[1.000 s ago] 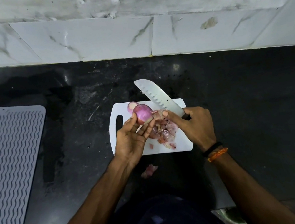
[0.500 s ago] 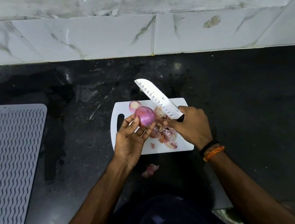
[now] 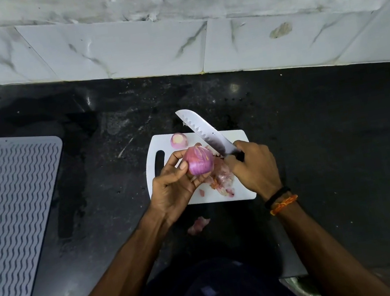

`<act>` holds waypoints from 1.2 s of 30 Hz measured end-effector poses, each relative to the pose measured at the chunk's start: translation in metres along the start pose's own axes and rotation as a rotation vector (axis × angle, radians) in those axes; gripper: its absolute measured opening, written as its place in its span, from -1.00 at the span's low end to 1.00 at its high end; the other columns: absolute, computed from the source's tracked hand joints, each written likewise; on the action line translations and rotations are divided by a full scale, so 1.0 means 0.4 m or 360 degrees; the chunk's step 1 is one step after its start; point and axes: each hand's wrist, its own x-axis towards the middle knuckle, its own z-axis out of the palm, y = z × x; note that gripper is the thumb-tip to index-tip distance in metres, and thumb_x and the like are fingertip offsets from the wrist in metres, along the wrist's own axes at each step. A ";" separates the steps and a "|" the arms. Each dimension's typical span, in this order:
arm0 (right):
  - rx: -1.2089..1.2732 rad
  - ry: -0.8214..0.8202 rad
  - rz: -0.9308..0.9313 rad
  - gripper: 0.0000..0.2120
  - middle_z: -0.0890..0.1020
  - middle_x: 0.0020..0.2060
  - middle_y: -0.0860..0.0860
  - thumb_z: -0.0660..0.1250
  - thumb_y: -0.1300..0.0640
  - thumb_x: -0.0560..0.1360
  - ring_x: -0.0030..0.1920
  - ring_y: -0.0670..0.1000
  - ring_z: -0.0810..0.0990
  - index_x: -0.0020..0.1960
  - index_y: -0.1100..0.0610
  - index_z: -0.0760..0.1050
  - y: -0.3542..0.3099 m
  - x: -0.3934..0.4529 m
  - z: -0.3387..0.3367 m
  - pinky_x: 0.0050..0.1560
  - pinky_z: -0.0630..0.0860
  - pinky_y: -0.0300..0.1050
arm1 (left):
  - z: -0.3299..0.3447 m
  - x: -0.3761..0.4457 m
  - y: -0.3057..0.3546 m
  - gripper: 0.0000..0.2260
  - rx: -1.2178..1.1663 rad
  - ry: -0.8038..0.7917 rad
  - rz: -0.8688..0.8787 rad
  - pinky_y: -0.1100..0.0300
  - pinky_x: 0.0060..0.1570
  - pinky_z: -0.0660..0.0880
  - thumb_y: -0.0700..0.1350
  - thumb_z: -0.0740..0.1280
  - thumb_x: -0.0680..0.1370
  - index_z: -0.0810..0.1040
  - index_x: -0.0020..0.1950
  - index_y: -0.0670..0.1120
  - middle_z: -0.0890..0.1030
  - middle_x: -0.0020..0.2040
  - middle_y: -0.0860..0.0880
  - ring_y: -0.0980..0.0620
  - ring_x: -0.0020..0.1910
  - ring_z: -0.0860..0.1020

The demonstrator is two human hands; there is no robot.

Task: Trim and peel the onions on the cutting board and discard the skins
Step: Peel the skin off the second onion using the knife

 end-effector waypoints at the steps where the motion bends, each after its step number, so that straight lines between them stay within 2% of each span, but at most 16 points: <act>1: 0.0010 0.0029 0.0004 -0.74 0.46 -0.46 -0.07 0.33 0.05 0.50 -0.43 -0.09 0.42 -0.32 0.10 0.42 0.002 0.000 0.002 -0.42 0.21 -0.17 | 0.002 0.000 -0.001 -0.45 -0.0003 0.0002 -0.0010 -0.17 0.20 0.50 -0.16 0.57 0.32 0.42 0.22 -0.22 0.43 0.36 -0.32 -0.25 0.19 0.54; 4: 0.0076 0.0031 0.0000 -0.68 0.53 -0.43 -0.04 0.25 -0.03 0.58 -0.39 -0.06 0.49 -0.30 0.08 0.47 0.003 0.000 0.011 -0.37 0.28 -0.17 | 0.002 0.001 -0.004 -0.45 -0.0011 0.0023 -0.0025 -0.16 0.15 0.53 -0.16 0.58 0.31 0.44 0.20 -0.22 0.51 0.26 -0.29 -0.27 0.16 0.55; 7: 0.0157 -0.0005 -0.0008 -0.64 0.56 -0.41 -0.02 0.23 -0.09 0.60 -0.37 -0.03 0.53 -0.31 0.04 0.46 -0.010 -0.004 0.006 -0.35 0.35 -0.16 | -0.002 0.002 -0.008 -0.45 0.0065 0.0036 -0.0003 -0.18 0.21 0.45 -0.16 0.58 0.32 0.43 0.23 -0.21 0.50 0.27 -0.30 -0.31 0.19 0.49; 11: 0.0267 0.0007 -0.0012 -0.59 0.53 -0.46 -0.03 0.24 -0.08 0.60 -0.40 -0.01 0.53 -0.38 0.04 0.41 -0.022 -0.007 -0.003 -0.37 0.40 -0.13 | -0.001 0.004 -0.006 -0.42 0.0219 0.0107 0.0046 -0.04 0.10 0.47 -0.15 0.62 0.26 0.46 0.19 -0.16 0.58 0.15 -0.28 -0.21 0.05 0.57; 15: 0.0272 0.0038 -0.0050 -0.55 0.46 -0.53 -0.06 0.25 -0.08 0.60 -0.47 -0.08 0.45 -0.42 0.05 0.35 -0.025 -0.010 -0.009 -0.40 0.31 -0.18 | -0.001 0.003 -0.007 -0.42 0.0278 0.0134 0.0116 0.08 0.03 0.56 -0.24 0.63 0.23 0.49 0.17 -0.12 0.63 0.06 -0.23 -0.13 0.00 0.60; 18: 0.0224 0.0033 -0.0088 -0.53 0.42 -0.54 -0.07 0.26 -0.06 0.60 -0.49 -0.10 0.41 -0.45 0.03 0.28 -0.028 -0.015 -0.014 -0.42 0.22 -0.24 | 0.000 0.003 -0.008 -0.47 0.0346 0.0162 0.0188 0.10 0.01 0.60 -0.44 0.47 0.30 0.49 0.22 -0.16 0.61 0.16 -0.22 -0.14 0.12 0.57; 20: 0.0164 0.0053 -0.0143 -0.51 0.40 -0.55 -0.07 0.26 -0.06 0.60 -0.51 -0.09 0.39 -0.46 0.03 0.26 -0.029 -0.020 -0.017 -0.42 0.18 -0.24 | 0.000 0.004 -0.009 -0.45 0.0436 0.0149 0.0219 0.08 0.02 0.60 -0.47 0.40 0.32 0.48 0.29 -0.22 0.57 0.25 -0.25 -0.15 0.20 0.55; 23: 0.0098 0.0082 -0.0195 -0.49 0.34 -0.58 -0.08 0.27 -0.07 0.58 -0.54 -0.08 0.35 -0.48 0.02 0.22 -0.026 -0.028 -0.019 -0.43 0.16 -0.22 | -0.006 0.006 -0.010 -0.40 0.0503 0.0179 0.0244 0.07 0.05 0.60 -0.45 0.45 0.31 0.46 0.34 -0.25 0.55 0.28 -0.27 -0.15 0.23 0.53; 27: 0.0029 0.0095 -0.0263 -0.48 0.31 -0.60 -0.09 0.27 -0.09 0.58 -0.54 -0.08 0.34 -0.49 0.00 0.19 -0.022 -0.032 -0.015 -0.44 0.14 -0.19 | -0.012 0.008 -0.013 -0.41 0.0487 0.0226 0.0254 0.04 0.12 0.56 -0.32 0.54 0.24 0.55 0.26 -0.17 0.59 0.21 -0.23 -0.18 0.21 0.51; 29: 0.0047 0.0097 -0.0287 -0.48 0.31 -0.60 -0.09 0.28 -0.09 0.58 -0.54 -0.08 0.35 -0.48 0.00 0.19 -0.016 -0.033 -0.011 -0.44 0.14 -0.19 | -0.014 0.009 -0.013 -0.40 0.0480 0.0245 0.0251 0.04 0.12 0.54 -0.30 0.55 0.22 0.54 0.25 -0.17 0.60 0.19 -0.22 -0.17 0.20 0.50; 33: 0.0108 0.0170 -0.0272 -0.50 0.34 -0.58 -0.08 0.27 -0.07 0.59 -0.54 -0.06 0.33 -0.47 0.02 0.21 -0.012 -0.029 -0.013 -0.45 0.16 -0.19 | -0.007 0.009 -0.008 -0.35 0.0506 0.0221 0.0266 0.05 0.12 0.55 -0.30 0.54 0.25 0.48 0.33 -0.27 0.55 0.29 -0.27 -0.16 0.24 0.52; 36: 0.0074 0.0166 -0.0271 -0.50 0.33 -0.58 -0.07 0.27 -0.06 0.59 -0.54 -0.08 0.33 -0.46 0.03 0.22 -0.018 -0.026 -0.010 -0.46 0.14 -0.21 | 0.000 0.009 -0.007 -0.35 0.0521 0.0240 0.0264 0.11 0.03 0.57 -0.28 0.58 0.23 0.49 0.30 -0.26 0.59 0.23 -0.24 -0.12 0.18 0.55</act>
